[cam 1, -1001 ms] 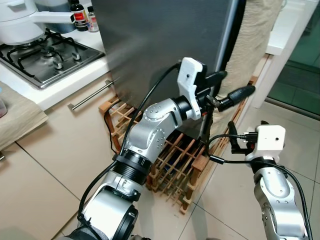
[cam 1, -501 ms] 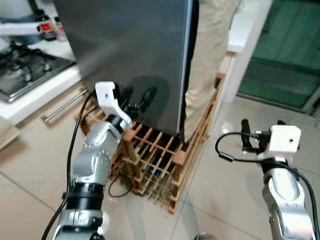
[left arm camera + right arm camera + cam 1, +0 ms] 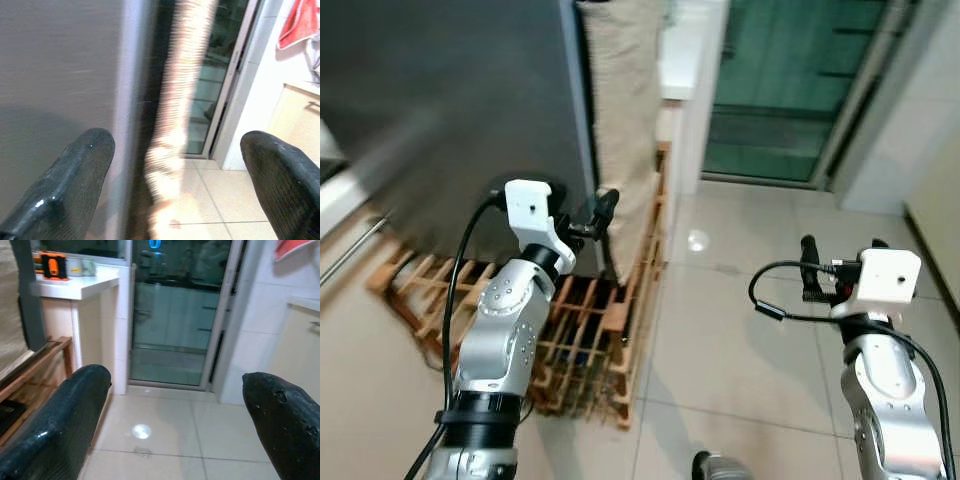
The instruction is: Restocking fridge
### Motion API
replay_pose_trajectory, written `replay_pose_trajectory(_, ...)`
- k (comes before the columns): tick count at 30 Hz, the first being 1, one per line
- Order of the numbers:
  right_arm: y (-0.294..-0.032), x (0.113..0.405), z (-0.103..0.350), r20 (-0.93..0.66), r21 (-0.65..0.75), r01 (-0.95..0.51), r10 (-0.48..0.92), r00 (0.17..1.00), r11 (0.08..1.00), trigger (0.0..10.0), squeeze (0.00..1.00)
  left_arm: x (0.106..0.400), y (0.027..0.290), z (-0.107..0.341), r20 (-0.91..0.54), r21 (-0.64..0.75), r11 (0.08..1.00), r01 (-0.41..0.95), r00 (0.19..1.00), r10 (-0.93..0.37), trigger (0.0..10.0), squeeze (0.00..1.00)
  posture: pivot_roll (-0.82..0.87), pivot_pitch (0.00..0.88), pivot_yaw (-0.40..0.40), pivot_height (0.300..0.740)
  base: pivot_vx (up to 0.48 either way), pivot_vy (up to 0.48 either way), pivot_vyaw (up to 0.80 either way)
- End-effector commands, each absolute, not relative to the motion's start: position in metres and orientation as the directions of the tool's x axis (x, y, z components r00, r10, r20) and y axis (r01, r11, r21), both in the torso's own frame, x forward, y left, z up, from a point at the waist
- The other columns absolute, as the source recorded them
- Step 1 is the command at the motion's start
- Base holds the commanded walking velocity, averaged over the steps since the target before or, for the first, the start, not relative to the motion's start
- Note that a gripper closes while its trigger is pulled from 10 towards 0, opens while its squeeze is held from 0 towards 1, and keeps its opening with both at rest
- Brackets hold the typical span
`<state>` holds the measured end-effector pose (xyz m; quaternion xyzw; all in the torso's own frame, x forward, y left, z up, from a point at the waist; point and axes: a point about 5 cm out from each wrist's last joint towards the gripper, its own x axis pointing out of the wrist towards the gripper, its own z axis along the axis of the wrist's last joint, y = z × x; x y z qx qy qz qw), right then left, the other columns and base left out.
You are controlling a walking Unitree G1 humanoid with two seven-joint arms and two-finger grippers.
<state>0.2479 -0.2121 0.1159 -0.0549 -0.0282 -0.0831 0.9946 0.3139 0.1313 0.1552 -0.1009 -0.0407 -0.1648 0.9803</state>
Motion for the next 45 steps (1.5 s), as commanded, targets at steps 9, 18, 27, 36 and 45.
replay_pose_trajectory(9, -0.207, 0.255, 0.12, 0.088, -0.123, 0.139, -0.129, 0.988, 0.983, 10.0, 0.75, 0.317, 0.124, 0.162, 0.116, -0.173, 0.928, 0.33, 0.943, -0.313, 10.0, 1.0, -0.21, 0.0, 0.065, 0.74, 0.0, 0.0, 0.0)
replay_pose_trajectory(18, -0.202, 0.259, 0.121, 0.095, -0.133, 0.119, -0.107, 0.99, 0.984, 10.0, 0.75, 0.313, 0.125, 0.182, 0.246, -0.251, 0.888, 0.384, 0.913, -0.325, 10.0, 0.0, -0.21, 0.0, 0.074, 0.74, 0.0, 0.0, 0.0)
replay_pose_trajectory(27, -0.201, 0.26, 0.118, 0.084, -0.129, 0.111, -0.1, 0.991, 0.985, 10.0, 0.75, 0.311, 0.111, 0.181, 0.228, -0.235, 0.876, 0.421, 0.9, -0.371, 10.0, 0.0, -0.2, 0.0, 0.061, 0.74, 0.0, 0.0, 0.0)
replay_pose_trajectory(36, -0.199, 0.264, 0.121, 0.096, -0.127, 0.107, -0.095, 0.991, 0.986, 10.0, 0.75, 0.329, 0.097, 0.176, 0.152, -0.248, 0.888, 0.388, 0.92, -0.36, 10.0, 0.0, -0.21, 0.0, 0.063, 0.74, 0.0, 0.0, 0.0)
replay_pose_trajectory(45, -0.201, 0.261, 0.12, 0.096, -0.135, 0.115, -0.102, 0.99, 0.984, 10.0, 0.75, 0.341, 0.113, 0.187, 0.153, -0.269, 0.932, 0.242, 0.966, -0.207, 10.0, 0.0, -0.24, 0.0, 0.075, 0.74, 0.0, 0.0, 0.0)
